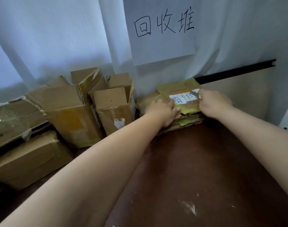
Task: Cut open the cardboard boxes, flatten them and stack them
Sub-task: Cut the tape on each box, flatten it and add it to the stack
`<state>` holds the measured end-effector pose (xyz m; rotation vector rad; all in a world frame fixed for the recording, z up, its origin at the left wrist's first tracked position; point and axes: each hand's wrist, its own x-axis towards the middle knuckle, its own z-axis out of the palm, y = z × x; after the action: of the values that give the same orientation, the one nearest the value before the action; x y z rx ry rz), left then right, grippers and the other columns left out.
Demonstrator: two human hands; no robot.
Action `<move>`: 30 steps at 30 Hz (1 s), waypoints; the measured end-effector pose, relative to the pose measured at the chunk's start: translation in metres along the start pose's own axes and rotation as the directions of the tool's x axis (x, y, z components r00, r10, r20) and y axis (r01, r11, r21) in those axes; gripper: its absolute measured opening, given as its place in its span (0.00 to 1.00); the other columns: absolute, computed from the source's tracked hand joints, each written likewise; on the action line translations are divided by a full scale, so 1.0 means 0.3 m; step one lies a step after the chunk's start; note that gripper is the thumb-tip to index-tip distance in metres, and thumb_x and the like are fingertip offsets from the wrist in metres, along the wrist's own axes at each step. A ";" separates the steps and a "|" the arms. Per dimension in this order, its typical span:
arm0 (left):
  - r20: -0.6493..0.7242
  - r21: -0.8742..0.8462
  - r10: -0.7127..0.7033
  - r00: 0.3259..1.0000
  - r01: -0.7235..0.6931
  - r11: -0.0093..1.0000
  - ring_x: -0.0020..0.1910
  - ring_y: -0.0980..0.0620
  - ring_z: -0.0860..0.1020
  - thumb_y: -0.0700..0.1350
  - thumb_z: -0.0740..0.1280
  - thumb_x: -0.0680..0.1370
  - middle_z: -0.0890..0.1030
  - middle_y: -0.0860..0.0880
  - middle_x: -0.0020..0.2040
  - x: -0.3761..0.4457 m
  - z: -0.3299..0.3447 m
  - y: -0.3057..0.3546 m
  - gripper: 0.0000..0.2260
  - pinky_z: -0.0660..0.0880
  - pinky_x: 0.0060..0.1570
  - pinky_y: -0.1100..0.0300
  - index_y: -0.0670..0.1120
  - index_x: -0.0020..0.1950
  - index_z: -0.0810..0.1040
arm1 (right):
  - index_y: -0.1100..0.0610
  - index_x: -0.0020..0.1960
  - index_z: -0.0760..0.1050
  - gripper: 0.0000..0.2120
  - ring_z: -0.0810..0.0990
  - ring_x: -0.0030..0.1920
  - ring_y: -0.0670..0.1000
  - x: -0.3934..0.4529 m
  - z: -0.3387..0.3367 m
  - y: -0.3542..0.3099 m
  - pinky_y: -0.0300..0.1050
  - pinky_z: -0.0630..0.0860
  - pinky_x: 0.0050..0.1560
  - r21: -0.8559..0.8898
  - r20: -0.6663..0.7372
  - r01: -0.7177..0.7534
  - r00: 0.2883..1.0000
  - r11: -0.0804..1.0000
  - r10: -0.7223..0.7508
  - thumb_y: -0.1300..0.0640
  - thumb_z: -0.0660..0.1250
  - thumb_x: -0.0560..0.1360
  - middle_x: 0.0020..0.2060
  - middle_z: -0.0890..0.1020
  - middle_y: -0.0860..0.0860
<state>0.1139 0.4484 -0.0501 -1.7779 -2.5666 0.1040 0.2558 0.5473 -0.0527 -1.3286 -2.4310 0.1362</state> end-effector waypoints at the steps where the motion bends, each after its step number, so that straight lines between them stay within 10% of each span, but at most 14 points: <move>1: 0.003 -0.029 0.006 1.000 -0.006 1.000 0.75 0.35 0.55 0.61 0.44 0.82 0.55 0.40 0.78 -0.009 -0.019 -0.003 0.27 0.60 0.69 0.43 0.52 0.80 0.48 | 0.52 0.70 0.68 0.21 0.75 0.60 0.63 -0.014 -0.021 -0.009 0.49 0.70 0.49 0.012 0.005 0.003 1.000 1.000 -0.003 0.61 0.56 0.78 0.61 0.77 0.61; 13: -0.390 0.160 0.282 0.876 -0.237 0.958 0.77 0.43 0.54 0.53 0.57 0.81 0.65 0.43 0.74 -0.507 -0.072 -0.165 0.20 0.61 0.70 0.49 0.44 0.69 0.72 | 0.58 0.57 0.72 0.11 0.75 0.52 0.64 -0.226 -0.168 -0.201 0.50 0.67 0.41 0.087 -0.135 0.125 0.984 0.988 -0.113 0.54 0.55 0.81 0.49 0.78 0.62; 19: -0.385 0.155 0.143 0.912 -0.089 0.984 0.78 0.42 0.51 0.51 0.58 0.80 0.64 0.42 0.74 -0.822 -0.101 -0.433 0.19 0.61 0.71 0.46 0.45 0.68 0.72 | 0.55 0.35 0.66 0.19 0.76 0.52 0.63 -0.431 -0.189 -0.482 0.51 0.70 0.46 0.163 -0.011 0.207 0.978 0.965 -0.208 0.47 0.54 0.82 0.44 0.77 0.58; 30: -0.339 0.053 -0.086 0.937 0.111 0.992 0.78 0.45 0.47 0.50 0.61 0.79 0.61 0.43 0.76 -1.276 0.007 -0.815 0.20 0.63 0.71 0.45 0.47 0.70 0.71 | 0.51 0.31 0.65 0.20 0.72 0.41 0.56 -0.666 -0.083 -0.950 0.47 0.68 0.40 0.246 0.117 0.346 0.917 0.905 -0.382 0.47 0.58 0.80 0.33 0.72 0.51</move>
<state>0.0201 0.0047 -0.0275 -1.4880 -2.3680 -0.1010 0.1363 0.2220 -0.0108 -0.7751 -2.6599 0.4171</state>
